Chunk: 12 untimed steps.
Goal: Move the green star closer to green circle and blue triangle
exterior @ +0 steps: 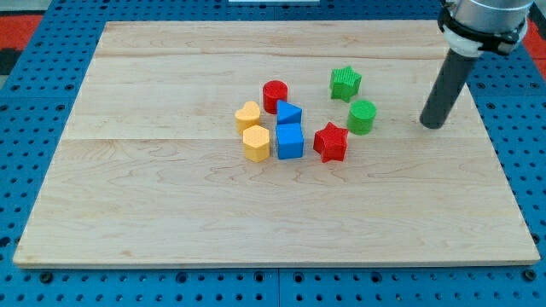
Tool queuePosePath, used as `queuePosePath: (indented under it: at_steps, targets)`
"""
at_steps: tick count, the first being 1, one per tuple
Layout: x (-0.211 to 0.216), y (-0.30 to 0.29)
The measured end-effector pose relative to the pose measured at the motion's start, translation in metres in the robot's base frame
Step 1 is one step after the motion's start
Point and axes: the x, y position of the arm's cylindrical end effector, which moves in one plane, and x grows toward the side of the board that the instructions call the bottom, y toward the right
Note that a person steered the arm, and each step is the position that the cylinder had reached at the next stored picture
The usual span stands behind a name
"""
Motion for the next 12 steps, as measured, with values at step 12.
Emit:
queuePosePath:
  at_steps: [12]
  targets:
    - [-0.073, -0.12]
